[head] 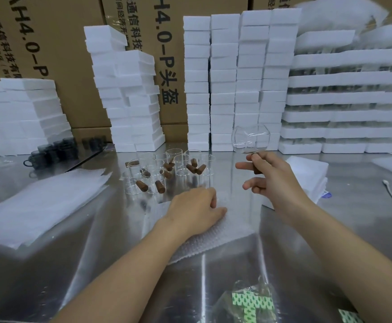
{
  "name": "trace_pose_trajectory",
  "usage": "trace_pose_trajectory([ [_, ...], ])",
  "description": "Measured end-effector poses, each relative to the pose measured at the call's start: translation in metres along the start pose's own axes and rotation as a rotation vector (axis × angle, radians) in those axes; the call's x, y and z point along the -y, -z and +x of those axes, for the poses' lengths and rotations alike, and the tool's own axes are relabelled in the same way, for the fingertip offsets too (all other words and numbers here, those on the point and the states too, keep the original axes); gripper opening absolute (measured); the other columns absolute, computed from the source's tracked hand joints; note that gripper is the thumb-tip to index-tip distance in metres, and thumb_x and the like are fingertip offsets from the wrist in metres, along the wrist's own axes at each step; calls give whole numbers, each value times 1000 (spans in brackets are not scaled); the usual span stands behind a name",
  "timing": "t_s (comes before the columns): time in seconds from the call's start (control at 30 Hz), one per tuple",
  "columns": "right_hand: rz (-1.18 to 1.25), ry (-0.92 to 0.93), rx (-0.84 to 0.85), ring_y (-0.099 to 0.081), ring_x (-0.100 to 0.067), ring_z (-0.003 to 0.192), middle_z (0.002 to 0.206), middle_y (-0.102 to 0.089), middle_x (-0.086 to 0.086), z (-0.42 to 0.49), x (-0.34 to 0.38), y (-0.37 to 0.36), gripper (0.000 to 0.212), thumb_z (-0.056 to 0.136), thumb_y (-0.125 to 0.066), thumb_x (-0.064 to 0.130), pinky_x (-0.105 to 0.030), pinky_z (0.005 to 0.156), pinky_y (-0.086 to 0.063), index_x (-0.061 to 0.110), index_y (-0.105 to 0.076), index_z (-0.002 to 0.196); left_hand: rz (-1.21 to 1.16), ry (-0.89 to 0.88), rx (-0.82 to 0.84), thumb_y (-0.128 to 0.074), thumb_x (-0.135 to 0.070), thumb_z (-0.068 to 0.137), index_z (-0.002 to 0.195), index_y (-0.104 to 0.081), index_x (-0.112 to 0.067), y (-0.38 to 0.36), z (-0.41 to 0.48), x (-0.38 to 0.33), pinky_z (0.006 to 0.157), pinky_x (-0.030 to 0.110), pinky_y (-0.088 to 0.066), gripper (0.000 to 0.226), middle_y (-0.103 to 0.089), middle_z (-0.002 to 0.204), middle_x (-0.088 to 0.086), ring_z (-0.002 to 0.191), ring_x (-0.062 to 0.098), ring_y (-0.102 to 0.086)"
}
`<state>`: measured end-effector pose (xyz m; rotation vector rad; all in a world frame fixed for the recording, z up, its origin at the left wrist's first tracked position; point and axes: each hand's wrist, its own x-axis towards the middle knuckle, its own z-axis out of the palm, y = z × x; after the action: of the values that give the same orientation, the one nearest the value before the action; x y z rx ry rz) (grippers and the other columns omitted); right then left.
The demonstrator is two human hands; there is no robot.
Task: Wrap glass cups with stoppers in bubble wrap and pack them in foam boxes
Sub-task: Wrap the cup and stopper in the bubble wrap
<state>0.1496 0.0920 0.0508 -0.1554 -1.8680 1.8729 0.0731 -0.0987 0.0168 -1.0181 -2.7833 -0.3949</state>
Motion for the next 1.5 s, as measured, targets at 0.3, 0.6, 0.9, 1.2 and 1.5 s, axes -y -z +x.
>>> trace_pose_trajectory([
  [0.3, -295, 57, 24, -65, -22, 50, 97, -81, 7, -1, -4, -1, 15, 107, -57, 32, -30, 63, -38, 19, -65, 106, -296, 80, -307, -62, -48, 104, 91, -68, -35, 6, 8, 11, 68, 32, -49, 19, -68, 86, -17, 82, 4, -63],
  [0.6, -466, 91, 77, -57, -19, 44, 87, -79, 9, 0, -12, 0, 15, 103, -59, 31, -23, 54, -41, 22, -66, 94, -594, 46, -713, -63, -41, 106, 96, -68, -38, 15, 6, 6, 68, 26, -46, 12, -64, 96, -17, 81, 4, -59],
  [0.9, -520, 141, 187, -49, -2, 44, 80, -76, 9, -3, -12, -2, 14, 102, -64, 24, -11, 47, -35, 25, -69, 89, -448, -231, -755, -68, -31, 106, 106, -75, -27, 13, 5, 0, 82, 18, -45, 9, -62, 105, -17, 95, 6, -60],
  [1.2, -457, 114, 407, -27, -11, 50, 62, -39, 5, -9, -11, -5, 16, 101, -55, 7, -24, 46, -27, 13, -62, 87, -312, -569, -865, -64, -37, 108, 103, -80, -19, 9, 1, -23, 78, 44, -49, 25, -65, 102, -2, 92, 22, -60],
  [1.5, -116, -11, 360, -23, -18, 50, 104, -69, -12, -4, 0, 0, 27, 91, -71, 35, -27, 54, -18, 16, -71, 110, -478, -138, -1146, -67, -43, 97, 138, -58, -33, 40, -5, -8, 118, 36, -27, 43, -50, 151, -5, 144, 13, -43],
])
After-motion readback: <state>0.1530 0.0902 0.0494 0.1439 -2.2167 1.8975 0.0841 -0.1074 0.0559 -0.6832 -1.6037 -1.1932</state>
